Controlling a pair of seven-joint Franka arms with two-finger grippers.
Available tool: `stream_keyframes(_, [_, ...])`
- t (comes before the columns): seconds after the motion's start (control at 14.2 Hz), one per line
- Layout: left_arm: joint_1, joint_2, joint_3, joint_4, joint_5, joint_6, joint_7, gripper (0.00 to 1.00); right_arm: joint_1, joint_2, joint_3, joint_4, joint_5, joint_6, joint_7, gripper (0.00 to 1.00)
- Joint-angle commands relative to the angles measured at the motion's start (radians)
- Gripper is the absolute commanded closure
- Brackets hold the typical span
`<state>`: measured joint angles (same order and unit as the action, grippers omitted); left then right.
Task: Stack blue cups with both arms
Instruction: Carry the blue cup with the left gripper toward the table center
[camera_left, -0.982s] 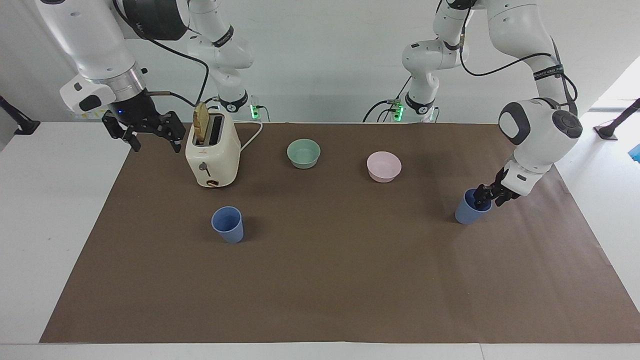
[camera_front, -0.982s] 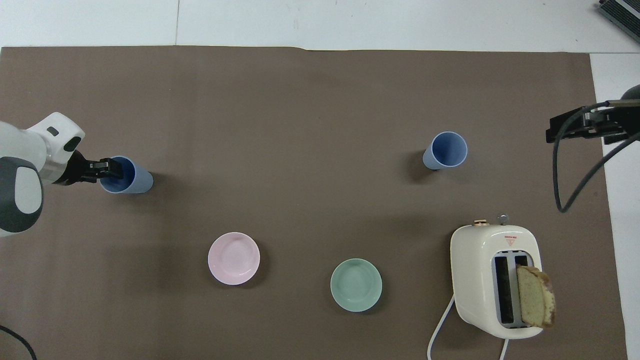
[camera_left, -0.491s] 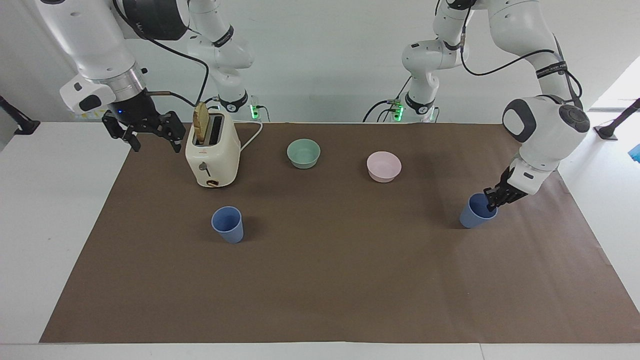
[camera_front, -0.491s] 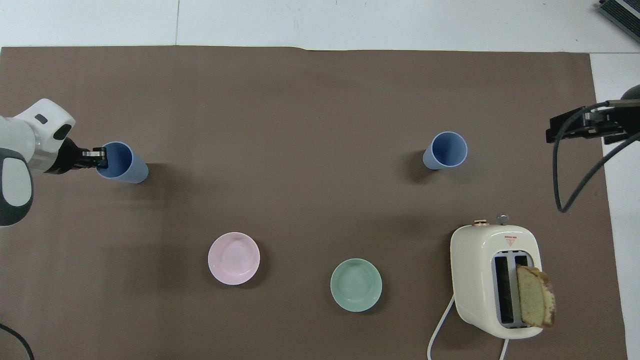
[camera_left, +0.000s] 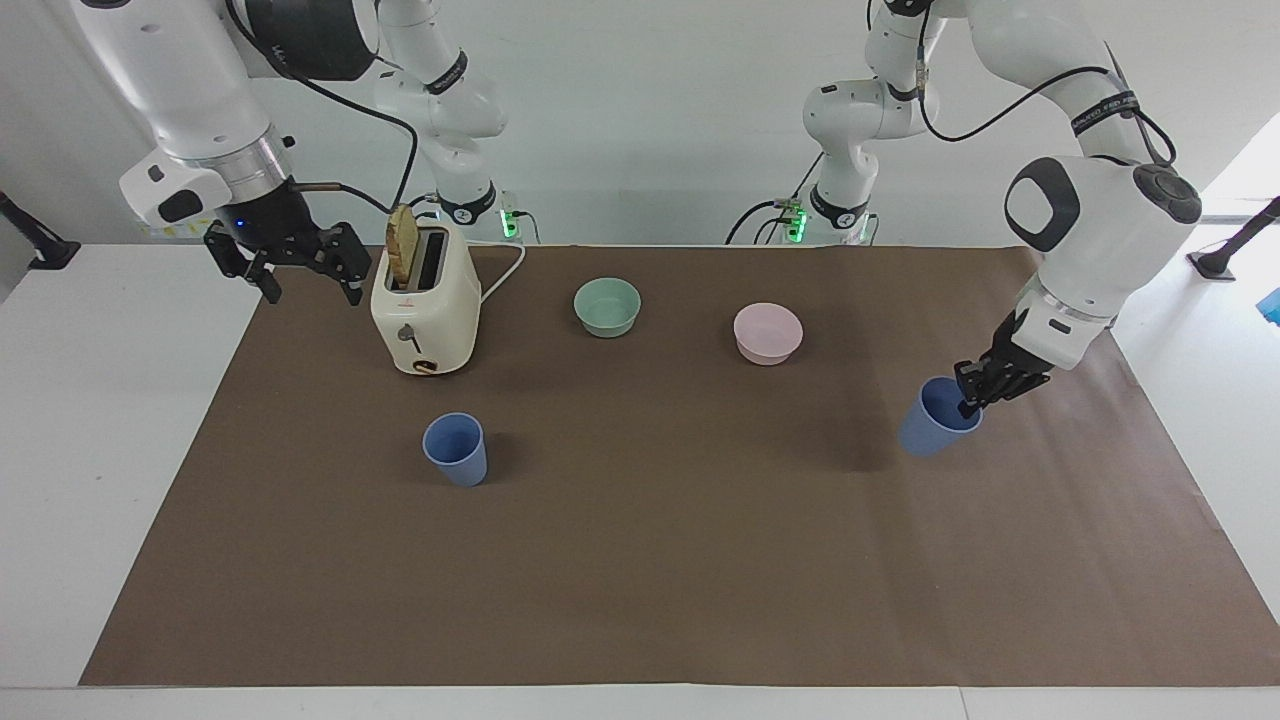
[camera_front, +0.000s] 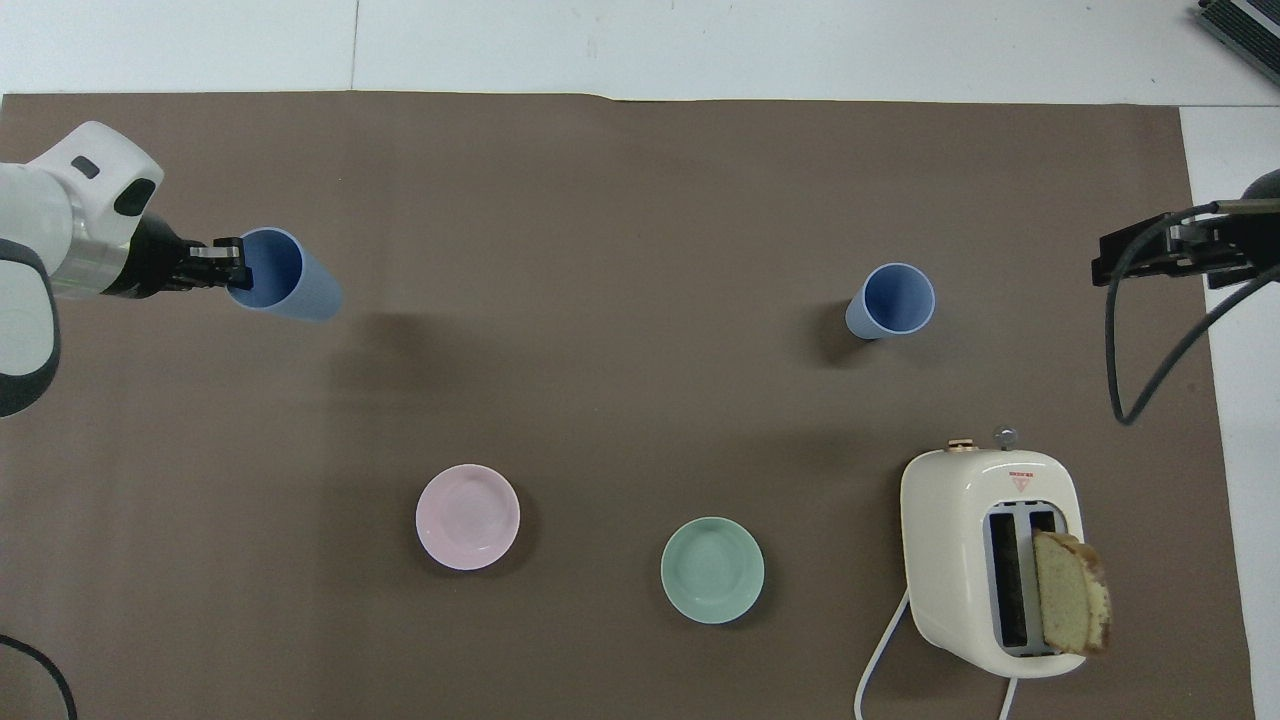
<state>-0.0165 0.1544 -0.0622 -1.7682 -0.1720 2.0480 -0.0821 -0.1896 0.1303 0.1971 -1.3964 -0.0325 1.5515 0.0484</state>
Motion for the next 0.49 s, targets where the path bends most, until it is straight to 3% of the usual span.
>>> stream_keyframes(0.0, [-0.117,0.001,0.013,0.023,-0.009,-0.012,-0.129,1.00,-0.005,-0.017,0.005,-0.016,0.003,0.004,0.002,0.00])
stream_keyframes(0.28, [-0.267,0.003,0.012,0.007,-0.012,-0.008,-0.269,1.00,-0.005,-0.017,0.005,-0.016,0.003,0.004,0.002,0.00])
stream_keyframes(0.42, [-0.336,0.045,0.010,0.000,-0.012,0.093,-0.350,1.00,-0.005,-0.017,0.005,-0.016,0.003,0.004,0.001,0.00])
